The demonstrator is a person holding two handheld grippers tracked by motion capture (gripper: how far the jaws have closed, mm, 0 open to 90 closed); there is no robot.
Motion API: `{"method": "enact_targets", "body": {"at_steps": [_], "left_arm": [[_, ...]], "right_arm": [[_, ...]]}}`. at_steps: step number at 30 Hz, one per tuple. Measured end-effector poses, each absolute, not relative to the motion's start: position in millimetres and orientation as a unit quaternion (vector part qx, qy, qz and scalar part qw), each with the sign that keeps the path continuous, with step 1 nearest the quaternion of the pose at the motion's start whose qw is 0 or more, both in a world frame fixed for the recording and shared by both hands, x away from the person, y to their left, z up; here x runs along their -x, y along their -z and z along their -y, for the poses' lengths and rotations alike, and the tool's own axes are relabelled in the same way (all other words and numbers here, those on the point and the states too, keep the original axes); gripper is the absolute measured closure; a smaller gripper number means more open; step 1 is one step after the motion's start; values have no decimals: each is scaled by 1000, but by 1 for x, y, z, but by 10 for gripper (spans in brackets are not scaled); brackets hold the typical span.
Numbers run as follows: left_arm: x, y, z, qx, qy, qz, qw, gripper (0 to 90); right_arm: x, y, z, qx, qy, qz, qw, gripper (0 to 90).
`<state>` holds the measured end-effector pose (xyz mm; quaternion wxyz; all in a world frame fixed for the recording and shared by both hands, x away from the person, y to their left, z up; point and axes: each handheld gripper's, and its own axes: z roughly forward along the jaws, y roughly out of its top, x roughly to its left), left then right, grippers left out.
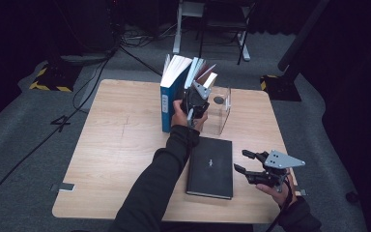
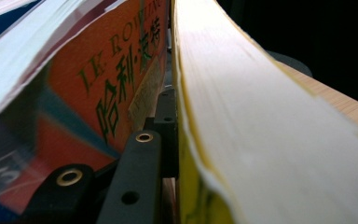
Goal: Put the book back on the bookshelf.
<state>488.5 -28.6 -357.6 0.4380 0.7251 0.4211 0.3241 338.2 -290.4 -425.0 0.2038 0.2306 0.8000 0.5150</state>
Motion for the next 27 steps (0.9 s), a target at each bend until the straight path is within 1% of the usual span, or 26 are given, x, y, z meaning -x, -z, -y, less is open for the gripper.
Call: {"method": "enact_targets", "body": {"at_steps": [3, 15, 19, 27], "left_arm": [[-491, 357, 30, -722, -326, -424, 439, 749], [-502, 358, 38, -688, -341, -447, 459, 749], [-502, 361, 40, -673, -349, -455, 468, 748], [-503, 373, 41, -651, -345, -470, 486, 747]], "right_arm": [[-338, 425, 289, -228, -515, -801, 204, 389], [-338, 427, 288, -223, -511, -805, 201, 389], [-338, 427, 289, -223, -512, -805, 201, 389], [-336, 426, 288, -218, -513, -806, 201, 387]]}}
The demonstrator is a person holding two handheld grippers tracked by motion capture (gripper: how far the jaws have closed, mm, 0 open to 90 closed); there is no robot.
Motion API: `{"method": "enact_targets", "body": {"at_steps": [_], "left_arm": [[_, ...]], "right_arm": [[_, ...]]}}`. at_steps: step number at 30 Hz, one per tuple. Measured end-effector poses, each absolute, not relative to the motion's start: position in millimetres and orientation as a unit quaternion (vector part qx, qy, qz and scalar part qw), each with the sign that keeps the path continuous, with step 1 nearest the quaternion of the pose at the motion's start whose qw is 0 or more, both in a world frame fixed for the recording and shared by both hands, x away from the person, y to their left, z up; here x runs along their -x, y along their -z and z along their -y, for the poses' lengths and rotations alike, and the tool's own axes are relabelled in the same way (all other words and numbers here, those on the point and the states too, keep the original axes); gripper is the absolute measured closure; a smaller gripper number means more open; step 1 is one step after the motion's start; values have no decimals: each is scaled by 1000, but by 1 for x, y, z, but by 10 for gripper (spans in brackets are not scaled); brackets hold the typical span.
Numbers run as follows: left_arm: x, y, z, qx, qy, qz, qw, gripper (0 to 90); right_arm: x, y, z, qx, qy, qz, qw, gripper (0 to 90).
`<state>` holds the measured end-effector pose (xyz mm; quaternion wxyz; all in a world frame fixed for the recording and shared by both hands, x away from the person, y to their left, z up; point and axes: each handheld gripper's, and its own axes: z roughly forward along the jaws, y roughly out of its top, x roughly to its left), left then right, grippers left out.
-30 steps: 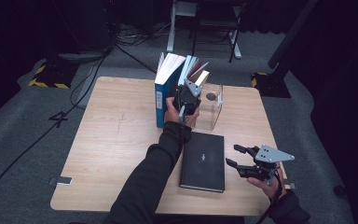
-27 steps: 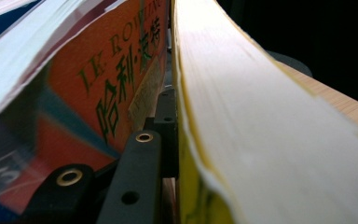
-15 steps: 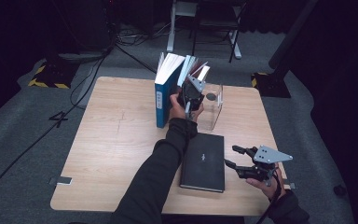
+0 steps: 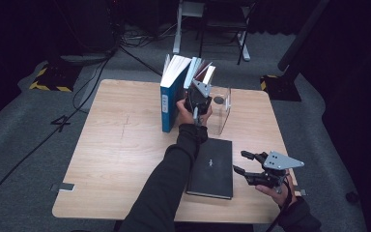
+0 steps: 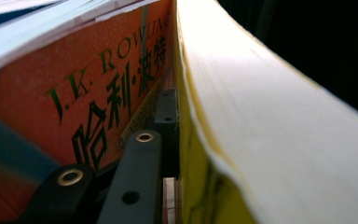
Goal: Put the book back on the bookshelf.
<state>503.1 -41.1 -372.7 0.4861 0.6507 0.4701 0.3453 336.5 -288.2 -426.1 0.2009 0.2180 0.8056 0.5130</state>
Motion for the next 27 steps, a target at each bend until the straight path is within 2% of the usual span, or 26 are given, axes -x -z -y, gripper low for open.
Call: {"method": "enact_targets", "body": {"at_steps": [11, 22, 25, 27], "left_arm": [[-502, 392, 41, -639, -333, -479, 501, 734], [-490, 389, 35, -678, -323, -431, 501, 583], [-486, 388, 33, -689, -324, -420, 494, 586], [-484, 387, 30, -694, -327, -419, 486, 642]], "right_arm": [[-334, 426, 286, -206, -511, -810, 200, 386], [-335, 428, 287, -207, -505, -814, 198, 382], [-335, 428, 288, -210, -504, -814, 197, 382], [-336, 428, 288, -213, -503, -814, 196, 382]]}}
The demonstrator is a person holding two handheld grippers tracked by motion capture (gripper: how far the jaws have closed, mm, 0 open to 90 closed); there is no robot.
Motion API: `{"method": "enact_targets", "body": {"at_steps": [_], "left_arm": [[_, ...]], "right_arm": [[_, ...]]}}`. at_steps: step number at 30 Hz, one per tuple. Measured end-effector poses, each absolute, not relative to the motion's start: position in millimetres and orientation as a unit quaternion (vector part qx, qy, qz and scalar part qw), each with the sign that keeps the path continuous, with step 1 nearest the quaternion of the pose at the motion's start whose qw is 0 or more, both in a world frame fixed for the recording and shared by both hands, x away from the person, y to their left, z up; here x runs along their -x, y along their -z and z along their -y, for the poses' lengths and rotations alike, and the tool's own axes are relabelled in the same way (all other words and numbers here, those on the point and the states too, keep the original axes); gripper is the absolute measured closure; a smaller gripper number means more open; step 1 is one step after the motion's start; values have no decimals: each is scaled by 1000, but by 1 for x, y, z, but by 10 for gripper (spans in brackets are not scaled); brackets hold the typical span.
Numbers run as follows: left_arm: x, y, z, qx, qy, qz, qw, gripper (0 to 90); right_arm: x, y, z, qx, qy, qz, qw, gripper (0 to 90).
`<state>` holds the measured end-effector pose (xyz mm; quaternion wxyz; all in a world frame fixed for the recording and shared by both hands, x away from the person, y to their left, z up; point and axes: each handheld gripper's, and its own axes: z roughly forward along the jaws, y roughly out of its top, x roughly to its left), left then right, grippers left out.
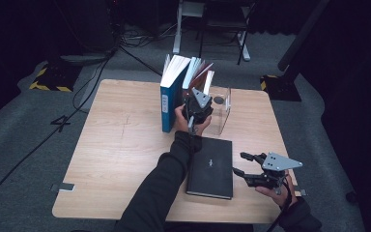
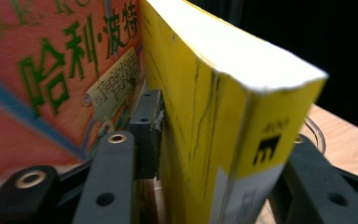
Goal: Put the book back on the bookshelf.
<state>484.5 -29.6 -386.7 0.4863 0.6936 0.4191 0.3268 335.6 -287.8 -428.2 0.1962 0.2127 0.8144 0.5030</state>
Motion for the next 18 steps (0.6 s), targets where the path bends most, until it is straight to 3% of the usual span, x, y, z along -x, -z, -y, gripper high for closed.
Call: {"method": "enact_targets", "body": {"at_steps": [5, 13, 18], "left_arm": [[-486, 380, 25, -712, -333, -417, 457, 694], [-485, 365, 28, -724, -315, -409, 458, 602], [-487, 357, 29, -724, -308, -412, 459, 603]], "right_arm": [[-336, 429, 286, -211, -499, -818, 193, 380], [-338, 431, 285, -214, -493, -822, 189, 379], [-337, 431, 284, -211, -494, -823, 183, 376]]}}
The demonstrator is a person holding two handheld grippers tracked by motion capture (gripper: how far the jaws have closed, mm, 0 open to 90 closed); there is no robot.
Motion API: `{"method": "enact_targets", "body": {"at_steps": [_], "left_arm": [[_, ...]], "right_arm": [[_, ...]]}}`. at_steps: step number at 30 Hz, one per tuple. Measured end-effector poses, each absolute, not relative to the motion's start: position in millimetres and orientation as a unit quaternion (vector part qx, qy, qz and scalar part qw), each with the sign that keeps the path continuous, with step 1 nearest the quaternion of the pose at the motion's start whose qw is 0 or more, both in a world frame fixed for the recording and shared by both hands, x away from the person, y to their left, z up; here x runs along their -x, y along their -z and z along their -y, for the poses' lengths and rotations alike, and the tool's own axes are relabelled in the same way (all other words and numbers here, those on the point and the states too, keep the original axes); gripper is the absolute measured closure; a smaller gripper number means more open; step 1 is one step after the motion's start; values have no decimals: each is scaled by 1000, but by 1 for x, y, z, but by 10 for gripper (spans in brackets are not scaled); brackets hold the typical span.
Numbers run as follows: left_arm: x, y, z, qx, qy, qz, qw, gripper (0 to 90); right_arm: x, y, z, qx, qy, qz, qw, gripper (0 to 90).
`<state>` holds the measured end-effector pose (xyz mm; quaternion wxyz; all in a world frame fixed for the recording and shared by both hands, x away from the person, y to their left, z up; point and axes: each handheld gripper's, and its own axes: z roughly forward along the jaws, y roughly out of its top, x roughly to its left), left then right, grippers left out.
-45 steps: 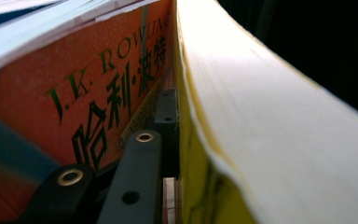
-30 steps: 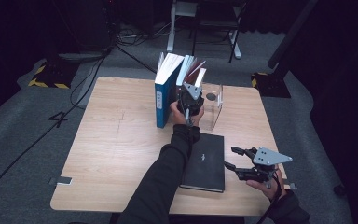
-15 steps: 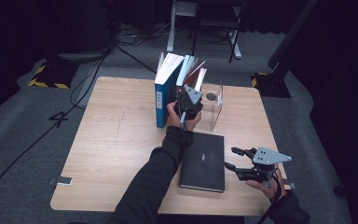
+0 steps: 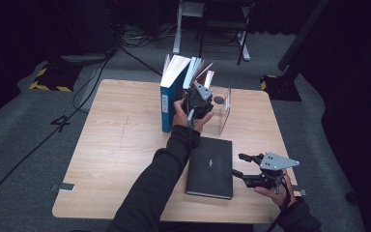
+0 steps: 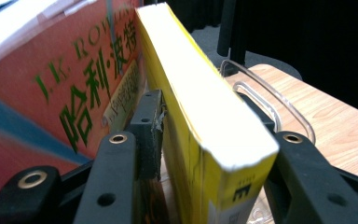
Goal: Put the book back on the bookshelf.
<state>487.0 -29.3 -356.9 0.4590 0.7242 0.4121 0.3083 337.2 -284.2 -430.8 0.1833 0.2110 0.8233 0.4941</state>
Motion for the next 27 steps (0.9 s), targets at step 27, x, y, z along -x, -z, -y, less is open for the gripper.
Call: {"method": "enact_targets", "body": {"at_steps": [27], "left_arm": [[-511, 340, 46, -700, -343, -451, 435, 750]], "right_arm": [[-337, 434, 281, -191, -475, -844, 158, 372]]}}
